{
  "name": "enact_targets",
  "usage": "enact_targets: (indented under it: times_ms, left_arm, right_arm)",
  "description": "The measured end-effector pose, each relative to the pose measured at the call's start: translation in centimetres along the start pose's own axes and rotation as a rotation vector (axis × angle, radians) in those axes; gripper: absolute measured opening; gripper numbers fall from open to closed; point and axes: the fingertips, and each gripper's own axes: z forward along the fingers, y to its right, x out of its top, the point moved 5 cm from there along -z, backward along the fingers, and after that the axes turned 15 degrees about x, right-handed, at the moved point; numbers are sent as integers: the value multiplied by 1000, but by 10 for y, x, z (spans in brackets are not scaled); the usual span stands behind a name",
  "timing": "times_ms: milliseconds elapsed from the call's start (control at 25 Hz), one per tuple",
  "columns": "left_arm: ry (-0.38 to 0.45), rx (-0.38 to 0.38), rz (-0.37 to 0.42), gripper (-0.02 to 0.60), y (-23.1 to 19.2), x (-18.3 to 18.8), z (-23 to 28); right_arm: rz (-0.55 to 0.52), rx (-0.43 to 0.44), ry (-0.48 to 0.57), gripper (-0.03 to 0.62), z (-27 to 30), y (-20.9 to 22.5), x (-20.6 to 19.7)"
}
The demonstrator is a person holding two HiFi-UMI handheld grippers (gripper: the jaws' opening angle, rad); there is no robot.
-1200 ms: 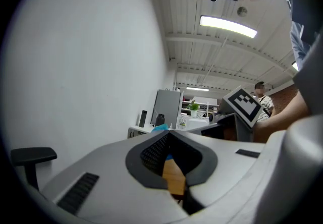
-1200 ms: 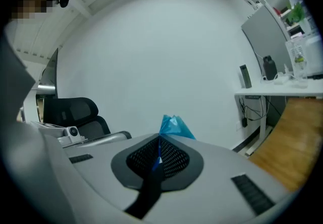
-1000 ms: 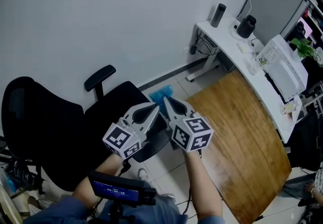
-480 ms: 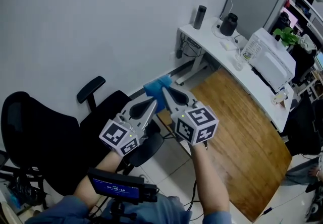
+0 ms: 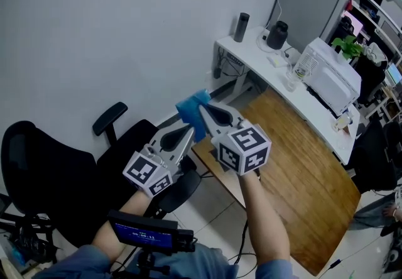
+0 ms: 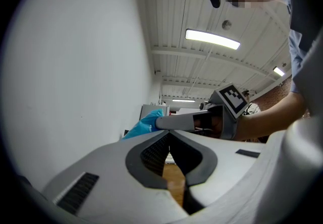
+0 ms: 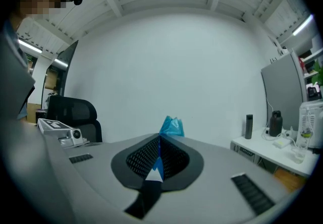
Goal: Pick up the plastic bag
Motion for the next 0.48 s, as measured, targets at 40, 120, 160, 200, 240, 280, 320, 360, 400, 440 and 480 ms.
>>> enact_targets:
  times_ms: [40,120,160,200,240,280,320,360,400,440,480]
  left_arm:
    - [0,1,-1,8,0,0,0]
    - [0,1,-3,8,-2,-1,-2]
    - [1,1,-4,8,-3,-2,-3]
    - [1,2,-4,8,-4,-2,-4]
    - [1,4,-5,8,-6,-2,-5]
    - [1,6,-6,8,-8,-2,-6]
    - [0,7,-7,8,-9,-2,-6]
    - [0,6,-8,8,-9,-2,-6]
    - [0,4,-10,7,-8,-2,-6]
    - [-1,1,-11,8,-6,-2,-5]
    - [-1,-3,-11,8,-3,-1,-5]
  right_arm:
    - [-9,5,-12,0,3,2,0]
    - [-26,12,-34,0,8,4,1]
    - [-32,12,-41,0,9,5,1]
    - [-38,11,-46,0,9,5,1]
    - [-45,8,-50,0,8,4,2]
    - [-53,4,-55,0,6,3,2]
    - [-62,0,-59,0,4,2,2]
    - [-68,-4,-62,0,2,0,1]
    - [-71,-9,-61,0,-2,-1,1]
    - [-70,-15,-57,0,-7,-2,1]
    - [-66,-23,-50,0,-13,-3,1]
